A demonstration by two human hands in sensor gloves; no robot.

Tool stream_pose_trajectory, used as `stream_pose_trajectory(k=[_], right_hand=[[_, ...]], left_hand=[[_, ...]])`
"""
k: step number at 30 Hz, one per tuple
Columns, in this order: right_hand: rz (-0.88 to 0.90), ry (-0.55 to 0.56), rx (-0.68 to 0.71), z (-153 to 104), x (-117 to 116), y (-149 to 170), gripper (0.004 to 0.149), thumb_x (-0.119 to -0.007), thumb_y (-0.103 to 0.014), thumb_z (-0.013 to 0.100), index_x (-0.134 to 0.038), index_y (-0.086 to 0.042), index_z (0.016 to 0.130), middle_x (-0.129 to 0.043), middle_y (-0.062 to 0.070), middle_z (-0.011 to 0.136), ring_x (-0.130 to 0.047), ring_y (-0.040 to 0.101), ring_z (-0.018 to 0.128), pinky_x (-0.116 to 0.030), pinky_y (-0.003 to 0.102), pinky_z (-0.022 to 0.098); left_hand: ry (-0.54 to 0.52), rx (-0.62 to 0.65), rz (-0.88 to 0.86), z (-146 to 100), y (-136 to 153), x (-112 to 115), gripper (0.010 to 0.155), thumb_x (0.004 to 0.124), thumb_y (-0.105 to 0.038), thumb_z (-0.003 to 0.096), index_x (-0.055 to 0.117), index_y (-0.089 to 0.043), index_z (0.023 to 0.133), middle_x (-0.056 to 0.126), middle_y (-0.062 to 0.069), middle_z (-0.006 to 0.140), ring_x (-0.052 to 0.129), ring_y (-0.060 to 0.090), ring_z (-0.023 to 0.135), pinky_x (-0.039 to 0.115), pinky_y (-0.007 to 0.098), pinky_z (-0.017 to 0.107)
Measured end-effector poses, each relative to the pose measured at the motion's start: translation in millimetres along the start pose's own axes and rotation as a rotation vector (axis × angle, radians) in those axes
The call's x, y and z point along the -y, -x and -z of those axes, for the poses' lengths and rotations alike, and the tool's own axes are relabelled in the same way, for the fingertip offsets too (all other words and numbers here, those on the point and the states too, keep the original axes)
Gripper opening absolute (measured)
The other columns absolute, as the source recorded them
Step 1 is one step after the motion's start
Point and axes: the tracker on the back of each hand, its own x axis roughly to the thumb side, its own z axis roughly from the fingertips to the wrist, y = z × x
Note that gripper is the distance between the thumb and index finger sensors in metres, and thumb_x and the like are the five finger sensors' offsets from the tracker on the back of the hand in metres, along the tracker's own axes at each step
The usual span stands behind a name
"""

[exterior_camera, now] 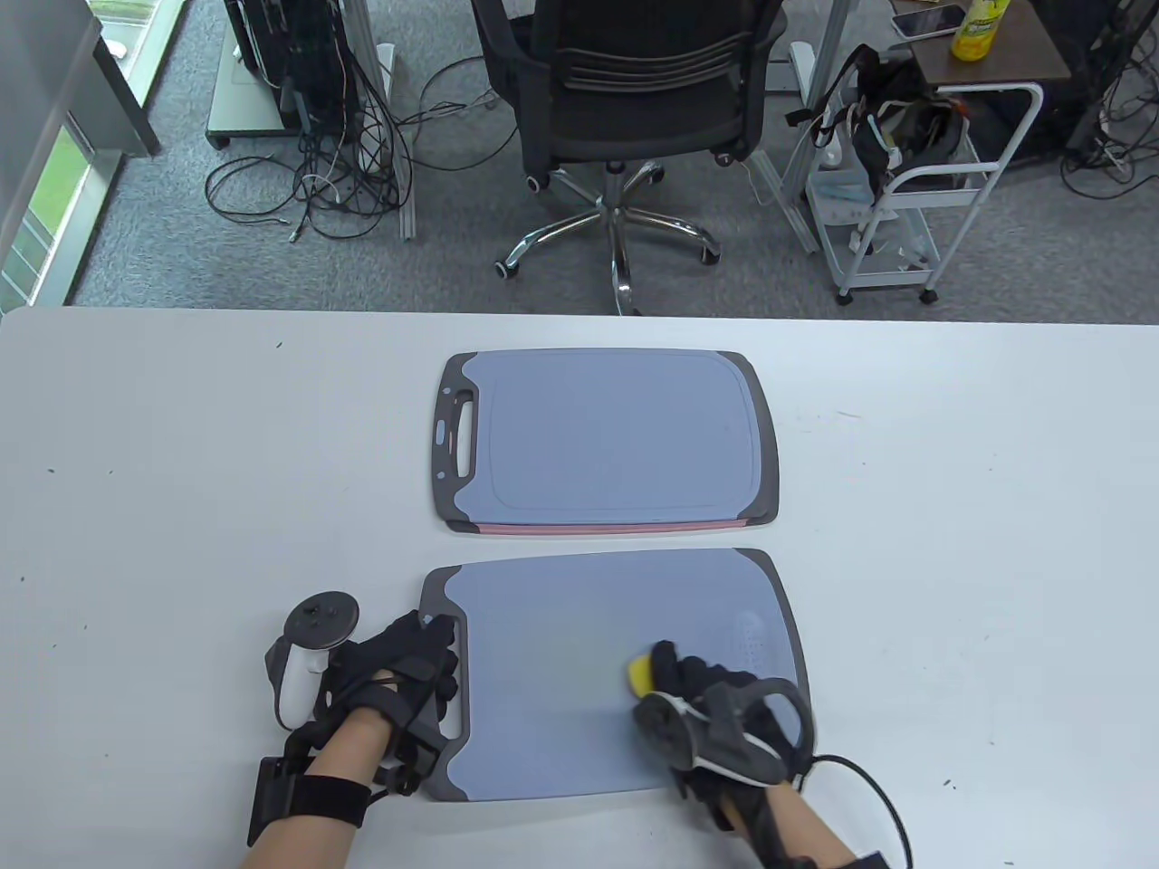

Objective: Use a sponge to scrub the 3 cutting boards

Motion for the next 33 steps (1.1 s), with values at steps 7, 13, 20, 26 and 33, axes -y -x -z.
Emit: stream_pose_trajectory(k=[7, 13, 20, 26, 33], right_hand=[[-0.093, 0.064, 0.328, 39.1, 20.0, -123.8, 0.074, -0.066, -0.057, 0.045, -0.062, -0.008, 0.099, -0.083, 0.009, 0.069, -0.091, 0.017, 0.047, -0.079, 0.044, 0.047], [-0.083, -0.014, 0.118, 14.4, 8.6, -30.1, 0.072, -0.067, -0.057, 0.044, -0.056, -0.016, 0.102, -0.08, 0.008, 0.074, -0.091, 0.018, 0.049, -0.078, 0.044, 0.048], [0.015, -0.112, -0.394, -67.9, -25.7, 137.7, 0.072, -0.068, -0.056, 0.044, -0.06, -0.013, 0.101, -0.082, 0.009, 0.072, -0.091, 0.019, 0.048, -0.079, 0.046, 0.046], [-0.019, -0.085, -0.376, -52.0, -21.4, 124.3, 0.072, -0.07, -0.052, 0.045, -0.061, -0.006, 0.099, -0.083, 0.014, 0.071, -0.092, 0.021, 0.047, -0.078, 0.047, 0.046], [0.029, 0.031, 0.186, 27.5, 13.9, -57.8, 0.074, -0.069, -0.056, 0.044, -0.06, -0.009, 0.1, -0.083, 0.01, 0.07, -0.091, 0.018, 0.046, -0.079, 0.045, 0.046]], left_hand=[[-0.003, 0.0, -0.018, -0.6, 0.7, -0.3, 0.052, 0.067, -0.056, 0.0592, 0.069, -0.017, 0.095, 0.095, -0.008, 0.067, 0.108, 0.001, 0.038, 0.101, 0.026, 0.028], [-0.039, -0.016, -0.061, -1.6, 2.1, -0.9, 0.052, 0.068, -0.056, 0.059, 0.069, -0.018, 0.095, 0.095, -0.01, 0.065, 0.107, 0.0, 0.036, 0.1, 0.026, 0.027], [-0.033, -0.025, -0.091, -2.5, 3.4, -1.5, 0.052, 0.066, -0.057, 0.0596, 0.068, -0.019, 0.095, 0.094, -0.011, 0.066, 0.106, -0.001, 0.037, 0.1, 0.025, 0.029], [-0.016, -0.045, -0.156, -2.0, 6.5, -4.5, 0.051, 0.065, -0.058, 0.059, 0.068, -0.022, 0.095, 0.094, -0.013, 0.066, 0.105, -0.002, 0.038, 0.1, 0.024, 0.031], [-0.02, -0.049, -0.163, -1.9, 7.4, -5.5, 0.051, 0.065, -0.058, 0.0588, 0.068, -0.022, 0.095, 0.094, -0.013, 0.066, 0.105, -0.003, 0.038, 0.1, 0.024, 0.031]])
